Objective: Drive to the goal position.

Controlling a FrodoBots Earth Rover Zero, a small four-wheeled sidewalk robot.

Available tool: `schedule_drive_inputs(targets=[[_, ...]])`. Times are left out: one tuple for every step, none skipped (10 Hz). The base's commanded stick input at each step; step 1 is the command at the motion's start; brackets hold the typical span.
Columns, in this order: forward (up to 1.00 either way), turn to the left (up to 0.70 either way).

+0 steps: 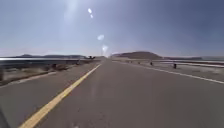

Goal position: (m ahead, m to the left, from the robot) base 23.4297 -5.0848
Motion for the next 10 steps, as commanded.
schedule_drive_inputs(targets=[[0.85, 0.34], [0.85, 0.09], [0.85, 0.03], [0.85, 0.00], [0.85, 0.00], [0.85, 0.00], [0.85, 0.00], [0.85, 0.00], [0.85, 0.00], [0.85, 0.00]])
